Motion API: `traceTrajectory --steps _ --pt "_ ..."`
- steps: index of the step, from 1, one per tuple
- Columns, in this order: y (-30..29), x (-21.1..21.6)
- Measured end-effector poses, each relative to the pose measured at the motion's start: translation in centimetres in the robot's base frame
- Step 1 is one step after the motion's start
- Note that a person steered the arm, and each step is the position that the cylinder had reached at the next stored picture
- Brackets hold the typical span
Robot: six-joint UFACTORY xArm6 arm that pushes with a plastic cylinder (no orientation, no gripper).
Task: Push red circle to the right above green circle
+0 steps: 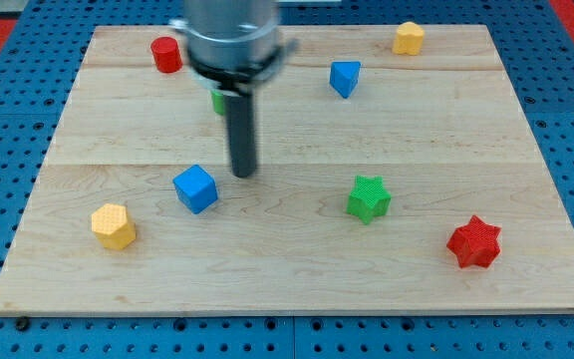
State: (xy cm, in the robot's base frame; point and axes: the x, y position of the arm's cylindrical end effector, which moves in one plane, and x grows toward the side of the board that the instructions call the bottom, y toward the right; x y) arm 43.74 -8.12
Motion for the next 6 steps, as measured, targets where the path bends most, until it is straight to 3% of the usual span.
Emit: traceTrajectory --steps 2,4,5,6 --pt "-12.8 -12.1" --pt "-10.0 -17.0" --pt "-13.0 -19.4" --pt "-6.1 -19.6"
